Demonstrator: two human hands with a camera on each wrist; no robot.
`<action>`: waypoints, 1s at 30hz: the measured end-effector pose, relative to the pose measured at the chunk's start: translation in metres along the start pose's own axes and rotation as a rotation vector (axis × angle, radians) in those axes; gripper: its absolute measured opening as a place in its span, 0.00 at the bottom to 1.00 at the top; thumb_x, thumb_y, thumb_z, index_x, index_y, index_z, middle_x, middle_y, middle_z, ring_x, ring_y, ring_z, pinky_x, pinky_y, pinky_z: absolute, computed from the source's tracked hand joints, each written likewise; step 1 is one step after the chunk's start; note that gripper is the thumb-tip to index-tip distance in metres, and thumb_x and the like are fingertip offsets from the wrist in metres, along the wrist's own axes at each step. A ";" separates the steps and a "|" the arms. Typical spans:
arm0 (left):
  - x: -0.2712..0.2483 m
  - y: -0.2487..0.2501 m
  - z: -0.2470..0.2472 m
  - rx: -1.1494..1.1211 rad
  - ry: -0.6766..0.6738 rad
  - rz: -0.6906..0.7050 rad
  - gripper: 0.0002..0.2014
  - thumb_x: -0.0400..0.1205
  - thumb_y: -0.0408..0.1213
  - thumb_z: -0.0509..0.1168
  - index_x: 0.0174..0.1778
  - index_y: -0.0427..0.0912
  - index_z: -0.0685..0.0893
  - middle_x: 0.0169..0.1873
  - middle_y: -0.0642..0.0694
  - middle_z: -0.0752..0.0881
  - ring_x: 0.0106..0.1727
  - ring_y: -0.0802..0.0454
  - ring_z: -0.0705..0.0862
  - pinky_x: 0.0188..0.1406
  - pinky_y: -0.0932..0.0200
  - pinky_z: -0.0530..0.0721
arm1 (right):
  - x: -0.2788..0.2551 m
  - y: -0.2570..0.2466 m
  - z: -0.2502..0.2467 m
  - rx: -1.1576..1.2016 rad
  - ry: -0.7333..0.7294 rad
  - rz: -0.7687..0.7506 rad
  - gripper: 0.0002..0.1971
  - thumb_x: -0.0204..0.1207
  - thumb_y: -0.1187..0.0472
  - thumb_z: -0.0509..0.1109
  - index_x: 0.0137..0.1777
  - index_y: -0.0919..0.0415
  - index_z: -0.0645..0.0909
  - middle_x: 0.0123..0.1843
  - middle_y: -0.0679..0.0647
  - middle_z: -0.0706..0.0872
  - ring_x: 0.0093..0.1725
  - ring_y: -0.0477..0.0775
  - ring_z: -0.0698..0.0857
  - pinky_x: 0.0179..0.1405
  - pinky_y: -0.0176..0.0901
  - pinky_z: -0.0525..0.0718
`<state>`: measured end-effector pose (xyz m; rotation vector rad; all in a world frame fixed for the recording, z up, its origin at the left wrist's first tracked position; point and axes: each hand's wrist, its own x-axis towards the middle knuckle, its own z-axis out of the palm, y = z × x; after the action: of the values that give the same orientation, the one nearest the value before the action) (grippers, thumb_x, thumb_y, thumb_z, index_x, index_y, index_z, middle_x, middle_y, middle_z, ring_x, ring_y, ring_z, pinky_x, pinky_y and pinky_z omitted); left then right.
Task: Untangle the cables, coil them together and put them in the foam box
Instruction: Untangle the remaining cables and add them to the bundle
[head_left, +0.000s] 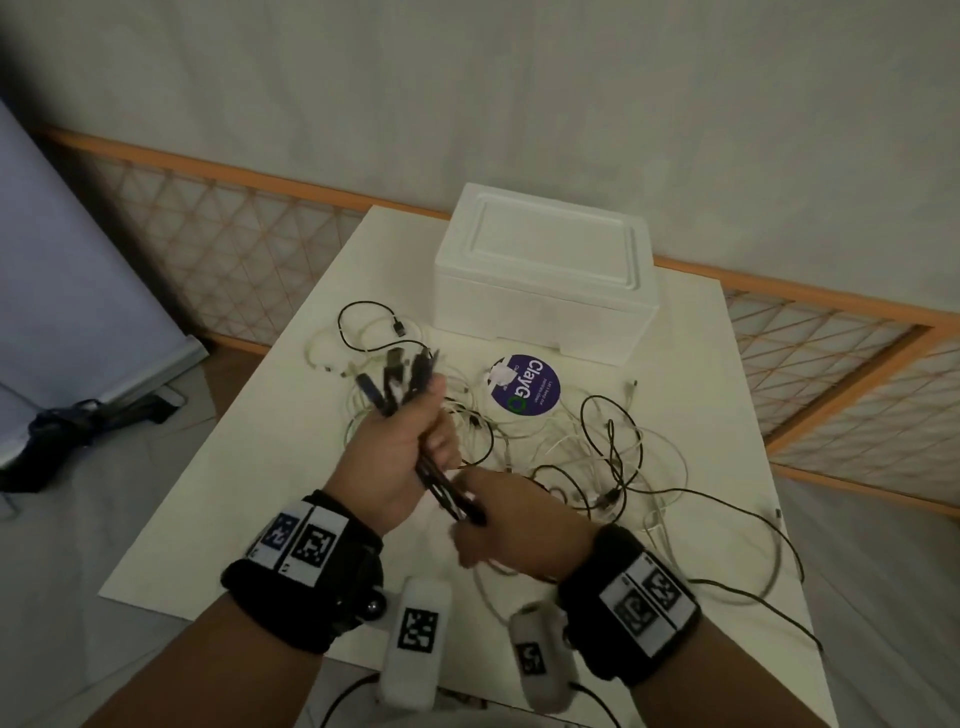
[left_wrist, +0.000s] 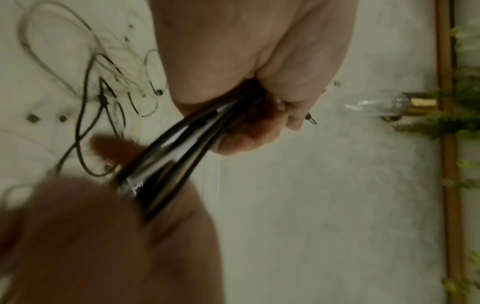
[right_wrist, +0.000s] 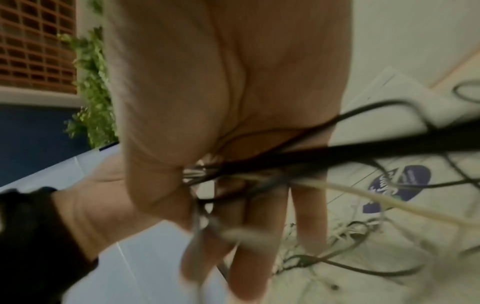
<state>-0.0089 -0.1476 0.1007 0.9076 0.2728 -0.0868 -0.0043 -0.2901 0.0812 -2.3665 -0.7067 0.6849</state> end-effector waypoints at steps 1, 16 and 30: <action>0.000 0.004 -0.009 -0.052 0.035 -0.005 0.19 0.76 0.47 0.64 0.22 0.46 0.68 0.16 0.49 0.65 0.18 0.54 0.68 0.22 0.62 0.73 | -0.004 0.008 0.000 -0.080 -0.017 -0.001 0.08 0.70 0.57 0.69 0.49 0.53 0.77 0.40 0.50 0.89 0.43 0.50 0.86 0.44 0.47 0.84; 0.005 0.001 -0.113 -0.284 0.522 -0.032 0.29 0.85 0.53 0.59 0.17 0.48 0.64 0.13 0.54 0.59 0.12 0.58 0.56 0.13 0.67 0.54 | -0.068 0.076 -0.038 -0.468 0.127 0.214 0.32 0.65 0.21 0.52 0.42 0.50 0.76 0.35 0.46 0.81 0.35 0.42 0.79 0.33 0.40 0.78; 0.008 -0.056 -0.124 -0.185 0.614 -0.310 0.21 0.84 0.40 0.65 0.28 0.46 0.64 0.15 0.52 0.62 0.14 0.56 0.64 0.17 0.66 0.70 | -0.007 0.169 -0.002 -0.351 0.249 0.525 0.19 0.81 0.67 0.55 0.68 0.54 0.76 0.67 0.54 0.76 0.63 0.56 0.80 0.63 0.45 0.77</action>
<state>-0.0366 -0.0843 -0.0170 0.6834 0.9780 -0.0652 0.0457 -0.4128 -0.0237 -2.9350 -0.0914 0.4825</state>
